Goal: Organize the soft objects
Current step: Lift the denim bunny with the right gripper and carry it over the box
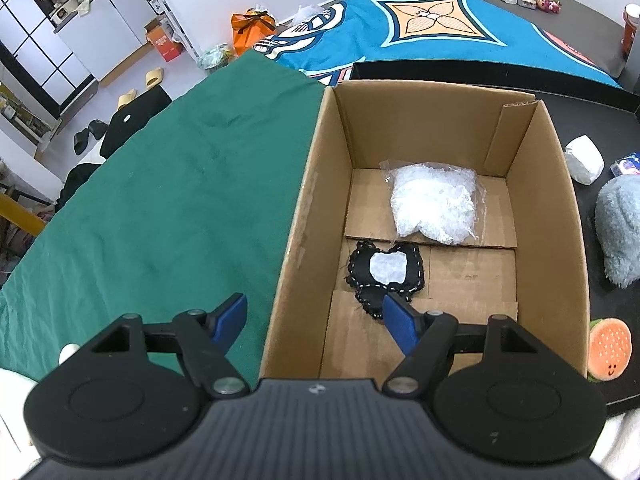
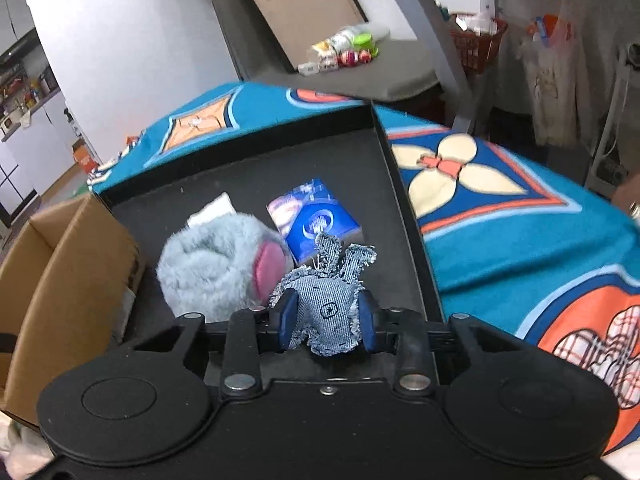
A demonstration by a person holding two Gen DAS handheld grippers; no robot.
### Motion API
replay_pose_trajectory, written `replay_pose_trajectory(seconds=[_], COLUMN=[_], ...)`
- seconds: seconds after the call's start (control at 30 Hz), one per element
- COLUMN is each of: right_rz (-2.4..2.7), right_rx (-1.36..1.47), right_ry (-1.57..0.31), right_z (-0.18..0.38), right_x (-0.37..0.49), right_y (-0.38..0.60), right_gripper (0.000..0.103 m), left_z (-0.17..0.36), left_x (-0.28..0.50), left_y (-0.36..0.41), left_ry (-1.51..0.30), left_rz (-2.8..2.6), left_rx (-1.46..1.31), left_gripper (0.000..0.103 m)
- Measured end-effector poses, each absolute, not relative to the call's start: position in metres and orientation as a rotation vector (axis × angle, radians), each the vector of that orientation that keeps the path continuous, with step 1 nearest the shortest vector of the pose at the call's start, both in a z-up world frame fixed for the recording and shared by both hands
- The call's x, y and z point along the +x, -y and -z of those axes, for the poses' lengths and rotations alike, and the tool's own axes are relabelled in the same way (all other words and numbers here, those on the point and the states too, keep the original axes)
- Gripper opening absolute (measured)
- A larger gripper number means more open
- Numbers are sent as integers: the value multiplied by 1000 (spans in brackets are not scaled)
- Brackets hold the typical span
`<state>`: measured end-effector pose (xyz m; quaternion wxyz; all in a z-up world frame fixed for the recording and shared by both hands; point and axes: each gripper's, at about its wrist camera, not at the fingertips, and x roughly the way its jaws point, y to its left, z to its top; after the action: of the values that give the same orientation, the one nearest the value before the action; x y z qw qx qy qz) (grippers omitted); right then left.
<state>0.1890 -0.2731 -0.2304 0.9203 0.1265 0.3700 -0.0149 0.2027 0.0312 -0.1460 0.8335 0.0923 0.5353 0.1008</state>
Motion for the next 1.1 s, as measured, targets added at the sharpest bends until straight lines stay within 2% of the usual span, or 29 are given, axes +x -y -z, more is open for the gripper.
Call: replay_pose_trajectory(seconds=[0.53,1.1], right_rz=[5,-157], right_rx=[263,209], right_ry=[-621,-594], right_z=[183,155], right_x=[173,171], right_y=[261,204], right_gripper=[32,32], left_z=[132,126], left_x=[185,170], left_y=[-42,-58], left_ry=[-1098,-1072], left_rz=[-168,-109], left_rx=[166,106], left_gripper=[74,73])
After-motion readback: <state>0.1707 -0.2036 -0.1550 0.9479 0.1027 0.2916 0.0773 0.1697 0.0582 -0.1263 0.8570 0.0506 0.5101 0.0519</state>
